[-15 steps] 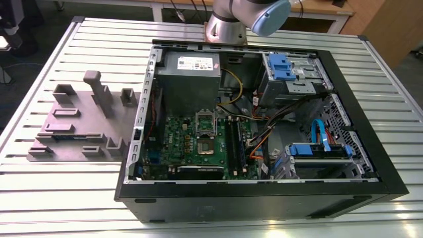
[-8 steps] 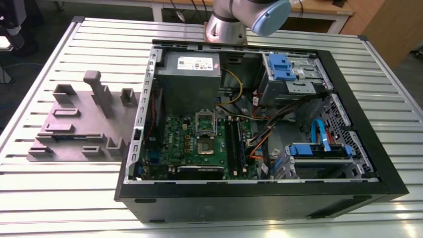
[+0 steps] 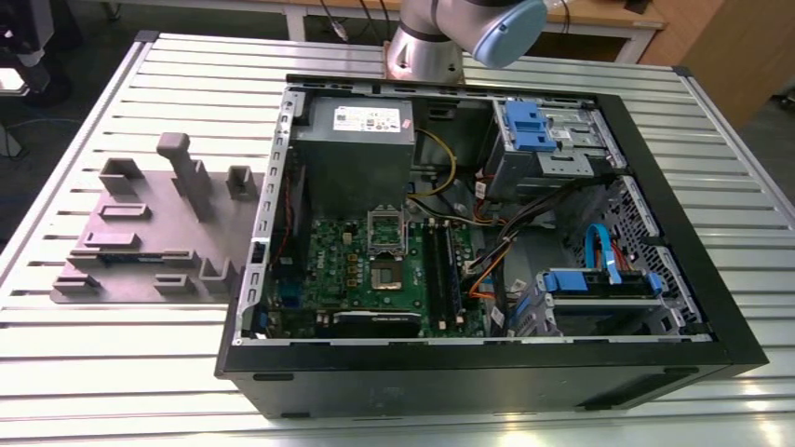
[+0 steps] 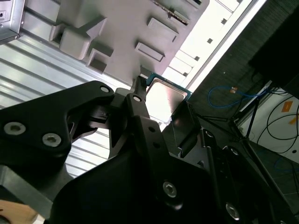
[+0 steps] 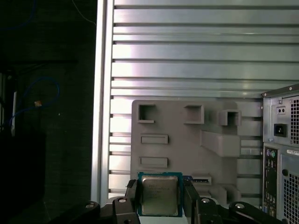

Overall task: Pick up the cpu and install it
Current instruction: 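Pick up the cpu and move it towards the insertion slot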

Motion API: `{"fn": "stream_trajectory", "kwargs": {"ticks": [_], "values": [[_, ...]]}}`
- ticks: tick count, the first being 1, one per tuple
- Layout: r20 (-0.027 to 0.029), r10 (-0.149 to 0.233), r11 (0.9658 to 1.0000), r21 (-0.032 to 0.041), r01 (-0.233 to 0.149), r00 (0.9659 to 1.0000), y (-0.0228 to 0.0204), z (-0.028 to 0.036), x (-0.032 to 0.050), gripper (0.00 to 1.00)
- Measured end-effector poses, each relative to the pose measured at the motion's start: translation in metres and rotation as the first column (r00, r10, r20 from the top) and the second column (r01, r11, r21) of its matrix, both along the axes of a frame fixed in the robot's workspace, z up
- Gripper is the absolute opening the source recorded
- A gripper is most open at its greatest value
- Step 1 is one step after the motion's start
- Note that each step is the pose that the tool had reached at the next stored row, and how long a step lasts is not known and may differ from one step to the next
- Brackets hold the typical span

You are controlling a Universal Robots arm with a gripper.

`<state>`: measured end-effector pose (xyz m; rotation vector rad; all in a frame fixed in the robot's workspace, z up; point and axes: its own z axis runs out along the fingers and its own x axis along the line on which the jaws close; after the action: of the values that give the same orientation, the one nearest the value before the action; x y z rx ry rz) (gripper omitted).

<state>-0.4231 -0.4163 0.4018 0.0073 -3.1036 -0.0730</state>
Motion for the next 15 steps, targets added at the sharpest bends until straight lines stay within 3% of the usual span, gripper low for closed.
{"fn": "stream_trajectory", "kwargs": {"ticks": [15], "values": [[-0.0001,0.000,1.0000,0.0000,0.000,1.0000,0.0000,0.0000,0.0058,0.47]]}}
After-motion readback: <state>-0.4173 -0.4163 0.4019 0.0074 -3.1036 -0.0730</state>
